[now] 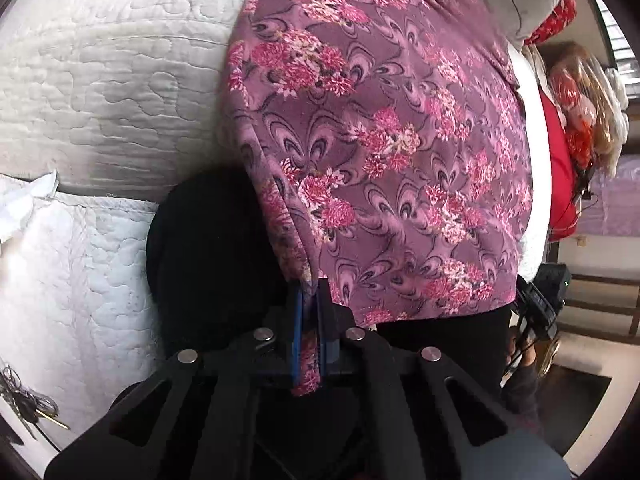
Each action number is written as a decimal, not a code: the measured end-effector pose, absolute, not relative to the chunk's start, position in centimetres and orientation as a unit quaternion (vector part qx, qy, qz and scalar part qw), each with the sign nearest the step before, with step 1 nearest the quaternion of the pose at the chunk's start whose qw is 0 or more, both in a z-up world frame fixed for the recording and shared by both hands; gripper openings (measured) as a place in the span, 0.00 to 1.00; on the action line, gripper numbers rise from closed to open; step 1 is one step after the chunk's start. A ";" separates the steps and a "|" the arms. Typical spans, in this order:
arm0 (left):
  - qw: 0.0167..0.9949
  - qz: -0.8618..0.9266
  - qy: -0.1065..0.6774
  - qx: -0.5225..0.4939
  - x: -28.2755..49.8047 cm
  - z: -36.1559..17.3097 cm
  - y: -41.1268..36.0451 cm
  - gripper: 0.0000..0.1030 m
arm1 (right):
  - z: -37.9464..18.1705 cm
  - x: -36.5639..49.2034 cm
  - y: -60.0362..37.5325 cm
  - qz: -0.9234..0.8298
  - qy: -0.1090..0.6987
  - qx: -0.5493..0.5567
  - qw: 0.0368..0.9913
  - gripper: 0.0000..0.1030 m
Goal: Fold small clothes
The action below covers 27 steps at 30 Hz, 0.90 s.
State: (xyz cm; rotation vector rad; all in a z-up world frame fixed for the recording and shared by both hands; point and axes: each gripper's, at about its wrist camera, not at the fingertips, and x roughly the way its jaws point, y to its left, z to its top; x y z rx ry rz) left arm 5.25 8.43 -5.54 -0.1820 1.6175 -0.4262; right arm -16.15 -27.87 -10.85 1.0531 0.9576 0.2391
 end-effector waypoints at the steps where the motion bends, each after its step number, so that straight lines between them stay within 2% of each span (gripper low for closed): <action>1: 0.664 -0.193 0.716 -0.097 5.4 -5.4 8.7 0.03 | -10.1 -16.2 -27.7 0.111 0.434 0.471 0.760 0.05; 6: 0.665 -0.228 0.688 -0.180 6.4 -3.2 10.4 0.03 | -4.7 -16.7 -27.6 0.135 0.375 0.445 0.802 0.04; 12: 0.683 -0.249 0.647 -0.228 8.5 -0.7 11.1 0.03 | 1.3 -15.2 -28.1 0.154 0.310 0.433 0.833 0.04; 24: 0.711 -0.230 0.588 -0.311 16.1 1.1 12.9 0.02 | 3.8 -7.6 -28.3 0.162 0.287 0.427 0.842 0.04; 27: 0.720 -0.223 0.585 -0.298 18.2 1.3 12.9 0.02 | 4.0 -5.0 -28.6 0.158 0.287 0.427 0.843 0.04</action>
